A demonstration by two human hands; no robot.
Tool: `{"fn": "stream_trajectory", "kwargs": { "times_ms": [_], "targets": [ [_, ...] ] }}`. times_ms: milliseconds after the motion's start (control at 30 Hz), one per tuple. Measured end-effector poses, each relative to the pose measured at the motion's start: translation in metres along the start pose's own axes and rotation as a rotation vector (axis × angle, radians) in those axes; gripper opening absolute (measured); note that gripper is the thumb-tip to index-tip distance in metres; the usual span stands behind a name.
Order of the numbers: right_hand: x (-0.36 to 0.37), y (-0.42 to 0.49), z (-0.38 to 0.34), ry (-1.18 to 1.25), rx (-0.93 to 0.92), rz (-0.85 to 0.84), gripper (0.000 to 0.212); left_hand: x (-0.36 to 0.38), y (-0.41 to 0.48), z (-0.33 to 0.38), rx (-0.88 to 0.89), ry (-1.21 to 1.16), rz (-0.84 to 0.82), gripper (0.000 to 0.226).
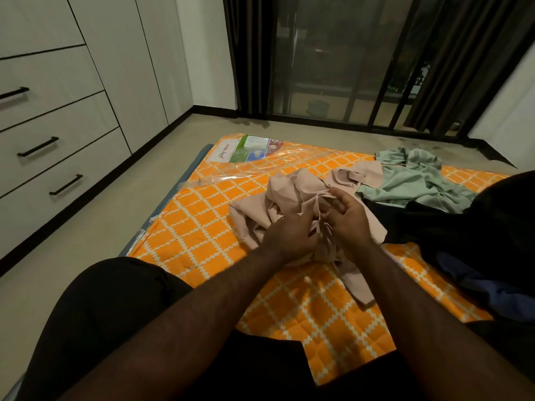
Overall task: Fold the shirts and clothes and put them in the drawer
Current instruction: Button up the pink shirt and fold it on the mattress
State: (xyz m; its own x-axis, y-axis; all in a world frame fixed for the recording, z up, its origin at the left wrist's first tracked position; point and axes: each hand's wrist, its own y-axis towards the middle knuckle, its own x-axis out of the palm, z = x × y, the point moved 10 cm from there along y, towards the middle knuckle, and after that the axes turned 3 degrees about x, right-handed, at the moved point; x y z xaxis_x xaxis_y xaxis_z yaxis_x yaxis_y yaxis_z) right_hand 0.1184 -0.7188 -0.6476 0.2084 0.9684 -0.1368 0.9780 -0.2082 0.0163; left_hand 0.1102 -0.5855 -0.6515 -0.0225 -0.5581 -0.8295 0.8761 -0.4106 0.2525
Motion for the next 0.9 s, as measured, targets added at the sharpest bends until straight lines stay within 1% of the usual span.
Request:
{"fn": "stream_trajectory", "kwargs": {
  "times_ms": [100, 167, 233, 267, 300, 400, 467, 533, 600, 667, 733, 800, 900],
  "targets": [
    [0.001, -0.005, -0.01, -0.256, -0.086, 0.026, 0.055, -0.008, 0.001, -0.012, -0.119, -0.212, 0.054, 0.037],
    [-0.002, -0.011, -0.022, -0.382, -0.154, 0.086, 0.052, -0.014, 0.001, -0.024, -0.208, -0.249, 0.086, 0.028],
    [-0.001, -0.017, -0.027, -0.412, -0.17, 0.093, 0.054, -0.014, 0.0, -0.028, -0.227, -0.282, 0.095, 0.022],
    [0.004, -0.019, -0.026, -0.4, -0.16, 0.062, 0.056, -0.013, -0.001, -0.028, -0.218, -0.321, 0.096, 0.019],
    [0.009, -0.02, -0.023, -0.381, -0.144, 0.012, 0.059, -0.01, -0.002, -0.027, -0.204, -0.371, 0.089, 0.02],
    [0.025, -0.023, -0.012, -0.344, -0.116, -0.153, 0.08, -0.003, -0.004, -0.028, -0.174, -0.526, 0.047, 0.041],
    [0.029, -0.023, -0.012, -0.39, -0.128, -0.202, 0.091, 0.003, -0.004, -0.034, -0.213, -0.601, 0.028, 0.042],
    [0.032, -0.025, -0.015, -0.453, -0.181, -0.217, 0.093, 0.01, -0.003, -0.047, -0.289, -0.681, 0.042, 0.048],
    [0.03, -0.029, -0.02, -0.514, -0.266, -0.149, 0.083, 0.011, -0.001, -0.054, -0.34, -0.736, 0.078, 0.044],
    [0.02, -0.03, -0.024, -0.57, -0.342, 0.007, 0.065, 0.006, -0.002, -0.053, -0.368, -0.838, 0.131, 0.034],
    [0.014, -0.033, -0.026, -0.643, -0.347, 0.116, 0.046, 0.004, -0.001, -0.054, -0.397, -0.96, 0.167, 0.031],
    [0.017, -0.032, -0.021, -0.766, -0.298, 0.112, 0.034, -0.002, -0.003, -0.055, -0.419, -1.043, 0.21, 0.03],
    [0.022, -0.034, -0.007, -0.906, -0.194, 0.037, 0.016, -0.01, -0.005, -0.054, -0.406, -1.117, 0.248, 0.028]
  ]
}}
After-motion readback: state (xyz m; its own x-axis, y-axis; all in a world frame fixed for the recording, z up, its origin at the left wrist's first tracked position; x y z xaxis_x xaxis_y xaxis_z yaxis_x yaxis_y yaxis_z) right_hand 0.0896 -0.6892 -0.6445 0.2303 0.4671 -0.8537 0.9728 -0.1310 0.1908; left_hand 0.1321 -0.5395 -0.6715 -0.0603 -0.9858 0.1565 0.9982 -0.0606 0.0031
